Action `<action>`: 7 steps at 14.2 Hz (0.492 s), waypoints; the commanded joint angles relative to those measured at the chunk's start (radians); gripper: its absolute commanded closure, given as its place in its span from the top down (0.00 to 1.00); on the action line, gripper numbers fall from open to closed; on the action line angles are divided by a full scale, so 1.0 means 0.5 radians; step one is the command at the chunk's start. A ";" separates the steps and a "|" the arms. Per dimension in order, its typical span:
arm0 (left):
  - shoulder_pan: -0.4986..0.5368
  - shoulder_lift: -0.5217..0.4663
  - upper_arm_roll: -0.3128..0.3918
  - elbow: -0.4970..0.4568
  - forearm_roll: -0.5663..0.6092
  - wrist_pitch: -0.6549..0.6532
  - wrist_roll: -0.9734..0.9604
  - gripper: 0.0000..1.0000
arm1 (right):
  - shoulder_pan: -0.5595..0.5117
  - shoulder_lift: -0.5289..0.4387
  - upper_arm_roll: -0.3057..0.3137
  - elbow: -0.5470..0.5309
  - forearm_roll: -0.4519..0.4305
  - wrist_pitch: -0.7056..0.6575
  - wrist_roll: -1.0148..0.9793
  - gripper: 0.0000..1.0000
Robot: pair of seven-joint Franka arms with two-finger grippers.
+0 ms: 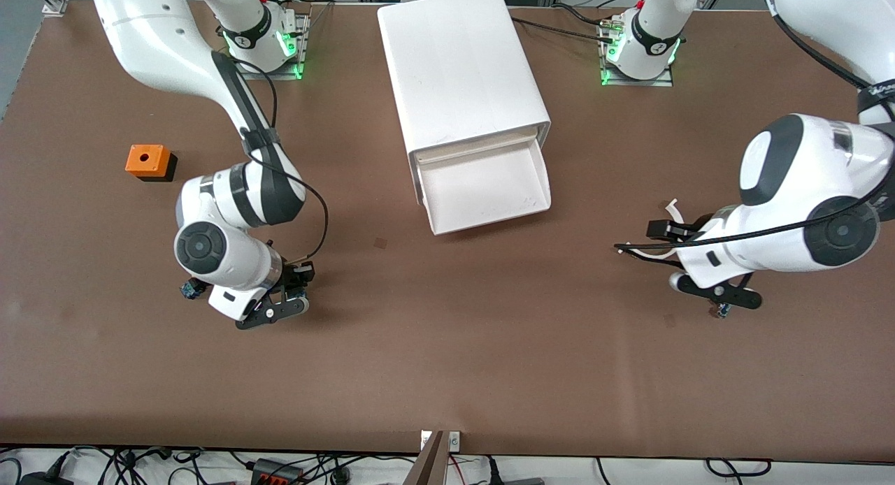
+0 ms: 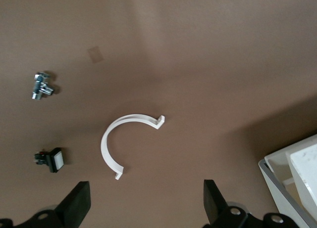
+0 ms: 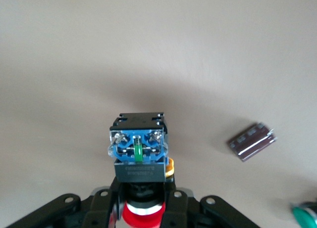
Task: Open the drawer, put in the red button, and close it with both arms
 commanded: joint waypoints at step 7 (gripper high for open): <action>0.073 0.206 0.110 0.015 0.032 0.103 -0.044 1.00 | 0.521 -0.112 0.006 0.532 0.143 -0.362 0.240 0.00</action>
